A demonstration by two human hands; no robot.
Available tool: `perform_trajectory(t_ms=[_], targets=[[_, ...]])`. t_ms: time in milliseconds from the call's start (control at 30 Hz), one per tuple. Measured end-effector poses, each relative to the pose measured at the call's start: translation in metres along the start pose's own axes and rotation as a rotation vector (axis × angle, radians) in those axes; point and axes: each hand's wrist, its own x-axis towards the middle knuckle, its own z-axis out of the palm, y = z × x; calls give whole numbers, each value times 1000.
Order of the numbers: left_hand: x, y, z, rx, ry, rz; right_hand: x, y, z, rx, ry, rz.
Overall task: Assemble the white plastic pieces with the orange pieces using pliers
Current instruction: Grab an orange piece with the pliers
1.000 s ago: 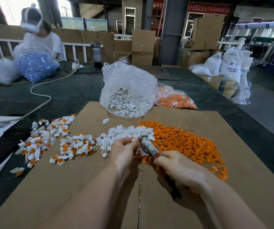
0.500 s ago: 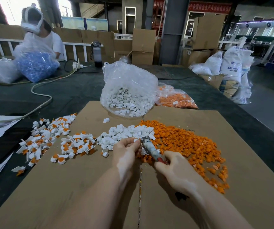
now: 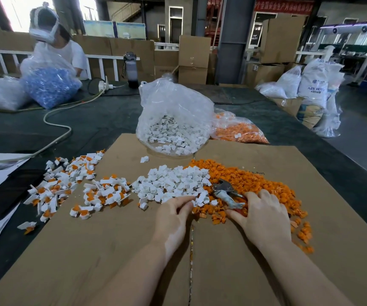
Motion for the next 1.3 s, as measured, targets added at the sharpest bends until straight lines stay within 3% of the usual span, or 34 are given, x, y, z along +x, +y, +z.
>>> perform_trajectory(t_ms=[67,133,200,267,400,500,767,1300], targets=[[1,-3,-1,44,-14,26,-2,-3,0,-65,-1,13],[2,-6,-1,64,-31,37,-6,-9,-2,-33,101,-34],[3,-6,-1,57,-49,40,-11,-17,3,176,321,-176],[2,-3,0,42,-71,40,-19,-32,6,421,411,-326],[-1,0,-3,-38,-146,-25,-25,-47,7,634,397,-433],[-6,-1,-7,-104,-196,-39,-28,-49,11,728,375,-362],[-9,-2,-5,-3,-170,67,-34,-49,15,831,320,-249],[-11,-9,-2,262,-163,286,-35,-50,14,691,351,-393]])
